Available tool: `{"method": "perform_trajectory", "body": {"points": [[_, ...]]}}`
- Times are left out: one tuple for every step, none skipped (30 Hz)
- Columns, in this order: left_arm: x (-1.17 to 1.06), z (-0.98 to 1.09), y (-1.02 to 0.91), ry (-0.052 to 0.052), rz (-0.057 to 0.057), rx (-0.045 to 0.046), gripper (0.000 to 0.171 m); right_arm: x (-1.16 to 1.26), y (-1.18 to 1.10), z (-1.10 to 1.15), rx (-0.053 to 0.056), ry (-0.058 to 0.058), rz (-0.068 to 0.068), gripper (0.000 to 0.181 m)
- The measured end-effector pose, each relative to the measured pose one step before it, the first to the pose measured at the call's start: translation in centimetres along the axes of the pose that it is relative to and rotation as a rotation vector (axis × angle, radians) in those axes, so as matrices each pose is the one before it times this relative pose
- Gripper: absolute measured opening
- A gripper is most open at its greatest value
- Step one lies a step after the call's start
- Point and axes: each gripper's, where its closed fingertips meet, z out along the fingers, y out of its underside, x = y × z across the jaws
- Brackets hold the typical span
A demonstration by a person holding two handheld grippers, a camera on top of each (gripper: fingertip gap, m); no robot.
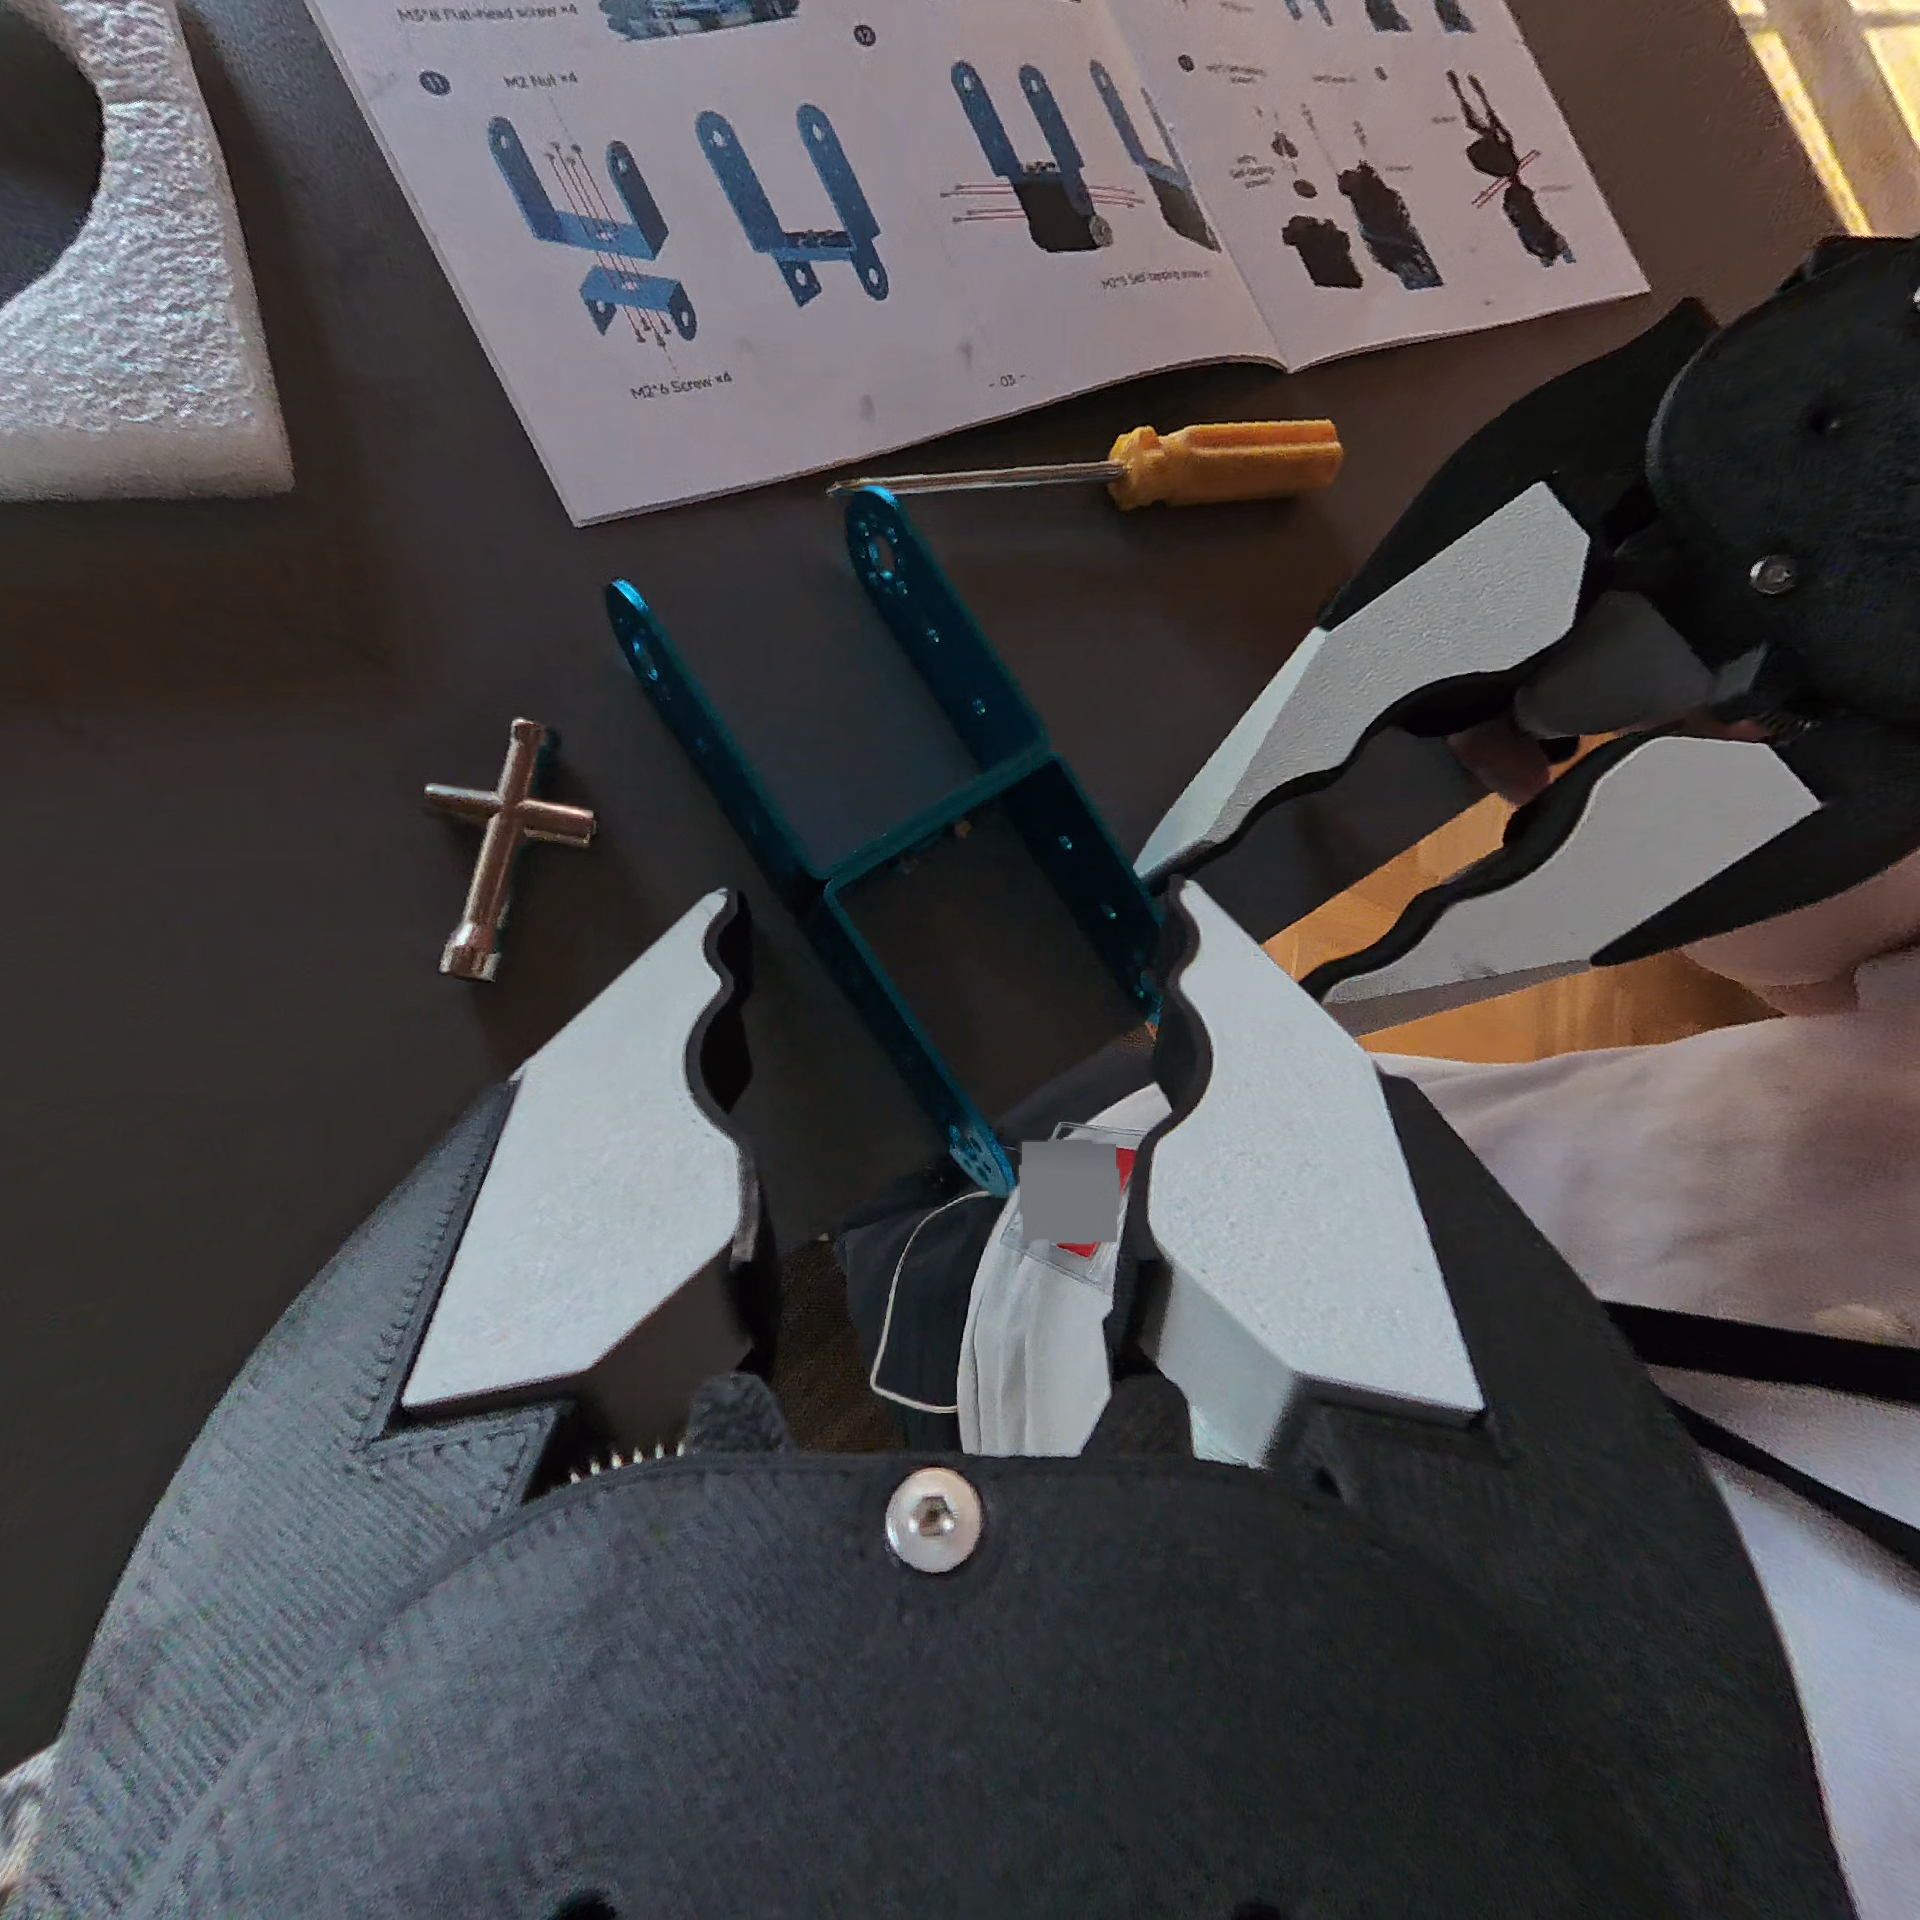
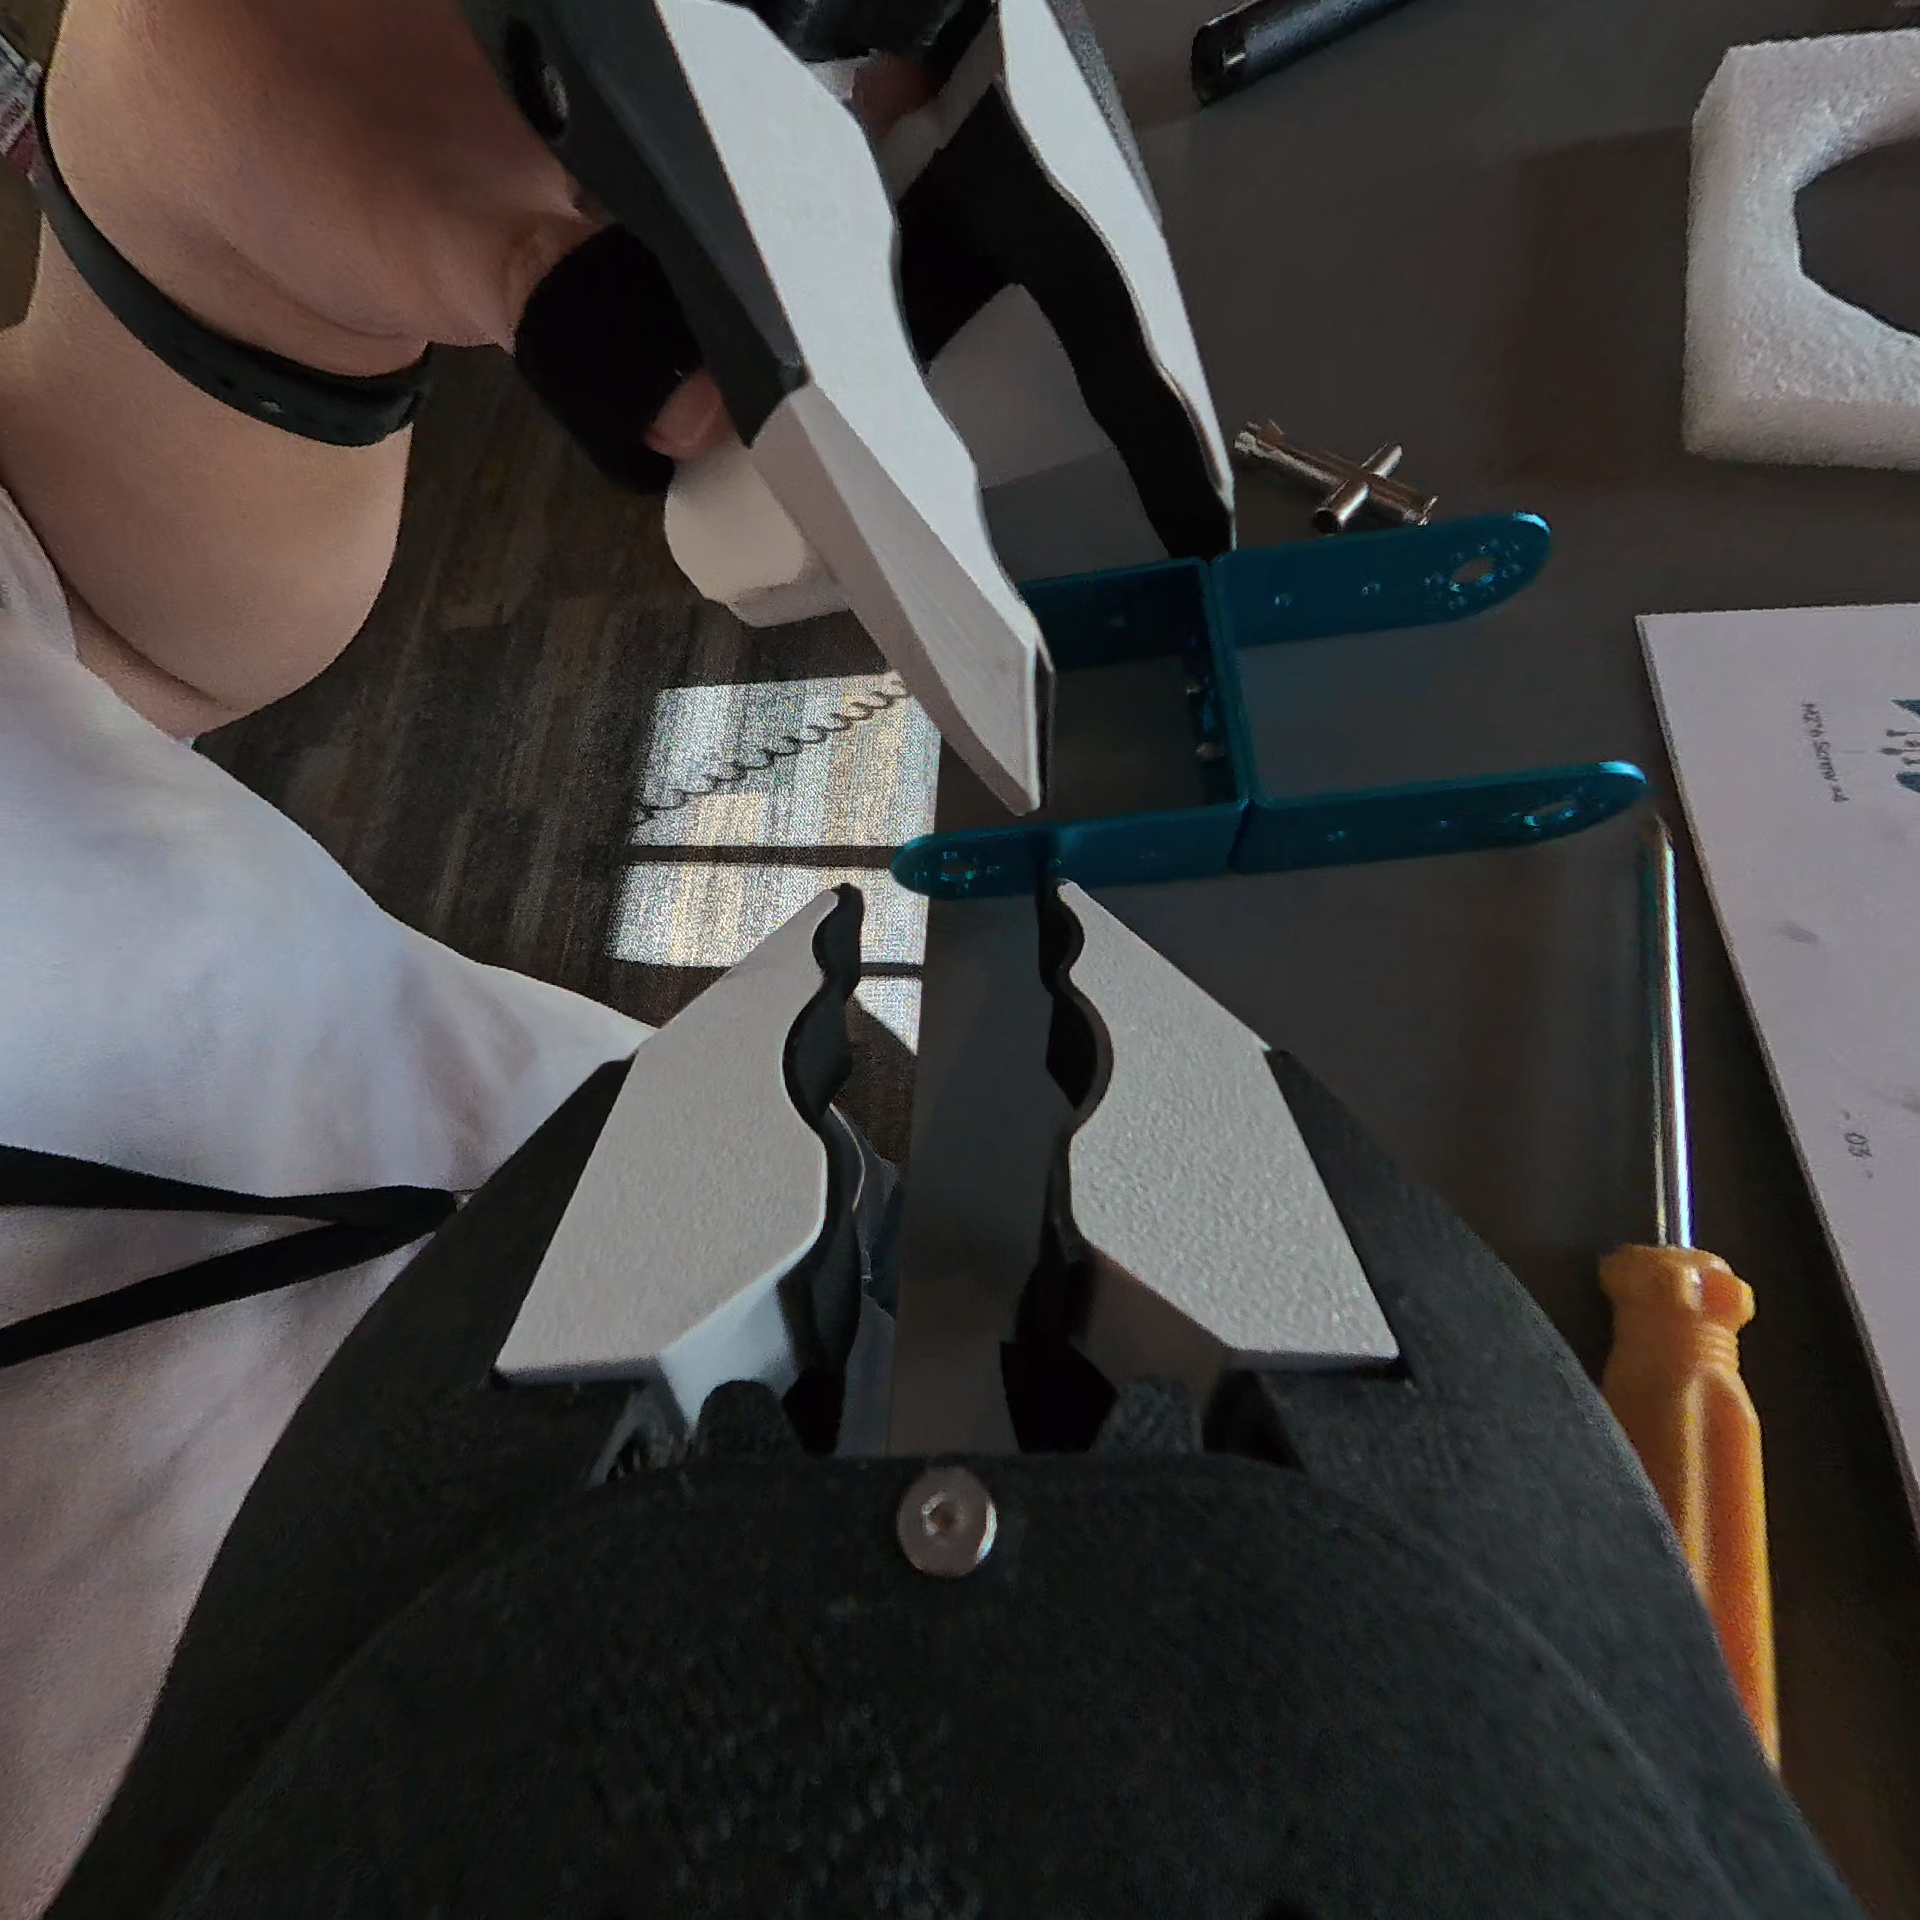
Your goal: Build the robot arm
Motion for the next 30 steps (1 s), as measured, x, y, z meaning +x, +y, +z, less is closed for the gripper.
{"method": "perform_trajectory", "body": {"points": [[-0.087,0.193,-0.145,-0.0195,-0.0004,-0.00544,0.079,0.274,0.123,-0.397,-0.0057,0.0161,-0.0113,0.034],[-0.179,0.207,-0.181,-0.0289,-0.0002,-0.00573,0.081,0.713,0.302,-0.772,-0.0121,0.0409,-0.0162,0.035],[-0.065,0.179,-0.124,-0.0294,0.0011,-0.01216,0.086,1.065,0.383,-1.098,-0.0092,0.0585,-0.0226,0.035],[0.064,0.116,-0.049,-0.0268,0.0068,-0.01699,0.088,1.560,0.497,-1.334,-0.0043,0.0807,-0.0209,0.035],[-0.073,0.077,-0.052,-0.0389,0.0095,-0.01432,0.089,2.131,0.710,-1.379,-0.0065,0.1051,-0.0145,0.035],[-0.114,0.090,0.056,-0.0440,0.0114,-0.01853,0.089,2.206,0.875,-1.144,-0.0087,0.0977,-0.0143,0.035],[-0.090,0.150,0.191,-0.0433,0.0135,-0.02724,0.089,1.933,0.937,-0.756,-0.0100,0.0753,-0.0017,0.036],[-0.047,0.200,0.232,-0.0417,0.0152,-0.02988,0.089,1.312,0.889,-0.348,-0.0144,0.0399,0.0129,0.039],[0.059,0.207,0.250,-0.0359,0.0149,-0.03042,0.090,0.152,0.705,0.023,-0.0125,-0.0190,0.0153,0.044],[0.126,0.159,0.185,-0.0286,0.0100,-0.02528,0.088,-0.273,0.567,0.242,-0.0161,-0.0363,0.0247,0.045],[0.138,0.142,0.158,-0.0240,0.0082,-0.02359,0.086,-0.325,0.310,0.438,-0.0091,-0.0336,0.0155,0.045],[-0.038,0.076,0.122,-0.0302,0.0132,-0.02320,0.085,-0.213,-0.067,0.478,0.0083,-0.0277,0.0064,0.044],[-0.038,-0.070,-0.049,-0.0233,0.0105,-0.01160,0.078,-0.149,-0.361,0.328,0.0185,-0.0270,0.0102,0.043],[0.017,-0.127,0.047,-0.0116,0.0153,-0.01791,0.076,-0.349,-0.068,0.263,-0.0083,-0.0387,0.0013,0.037],[0.073,-0.107,0.127,0.0000,0.0230,-0.02393,0.075,-0.410,0.002,0.080,-0.0145,-0.0383,0.0010,0.028],[0.142,-0.031,0.061,0.0126,0.0322,-0.01761,0.075,-0.519,0.065,-0.015,-0.0151,-0.0384,-0.0084,0.021],[0.184,0.026,-0.050,0.0233,0.0418,-0.00871,0.075,-0.223,0.053,-0.087,-0.0057,-0.0143,-0.0063,0.019],[0.052,0.063,-0.079,0.0255,0.0433,-0.00430,0.075,-0.087,0.189,-0.168,-0.0099,-0.0044,-0.0062,0.020],[-0.092,0.053,-0.096,0.0242,0.0515,-0.00253,0.075,-0.002,0.239,-0.242,-0.0107,-0.0002,-0.0064,0.020],[-0.051,0.035,-0.073,0.0286,0.0719,-0.00292,0.075,-0.001,0.295,-0.287,-0.0119,-0.0033,-0.0069,0.019],[-0.011,-0.008,0.028,0.0313,0.0759,-0.00197,0.074,-0.090,0.317,-0.325,-0.0109,-0.0111,-0.0056,0.019],[-0.149,-0.044,0.148,0.0265,0.0660,-0.00626,0.074,-0.058,0.334,-0.308,-0.0088,-0.0135,0.0011,0.019],[-0.179,-0.077,0.256,0.0246,0.0700,-0.01313,0.074,0.052,0.340,-0.310,-0.0091,-0.0071,0.0136,0.019],[-0.132,-0.108,0.308,0.0258,0.0781,-0.01112,0.074,0.037,0.294,-0.282,-0.0066,-0.0073,0.0094,0.019],[-0.136,-0.110,0.321,0.0253,0.0813,-0.00554,0.074,-0.098,0.268,-0.225,-0.0041,-0.0117,-0.0036,0.019],[-0.043,-0.090,0.284,0.0290,0.0869,0.00314,0.074,-0.033,0.199,-0.178,0.0013,-0.0043,0.0028,0.019],[0.020,-0.092,0.253,0.0296,0.0892,0.01351,0.074,0.008,0.057,-0.084,0.0043,-0.0033,0.0092,0.019],[0.015,-0.102,0.227,0.0280,0.0835,0.02165,0.073,-0.067,-0.099,0.047,0.0088,-0.0083,0.0039,0.020],[0.023,-0.115,0.252,0.0275,0.0741,0.02360,0.073,-0.128,-0.227,0.179,0.0113,-0.0105,0.0049,0.022],[-0.082,-0.127,0.273,0.0199,0.0575,0.02436,0.071,-0.049,-0.326,0.296,0.0087,-0.0036,0.0221,0.025]]}}
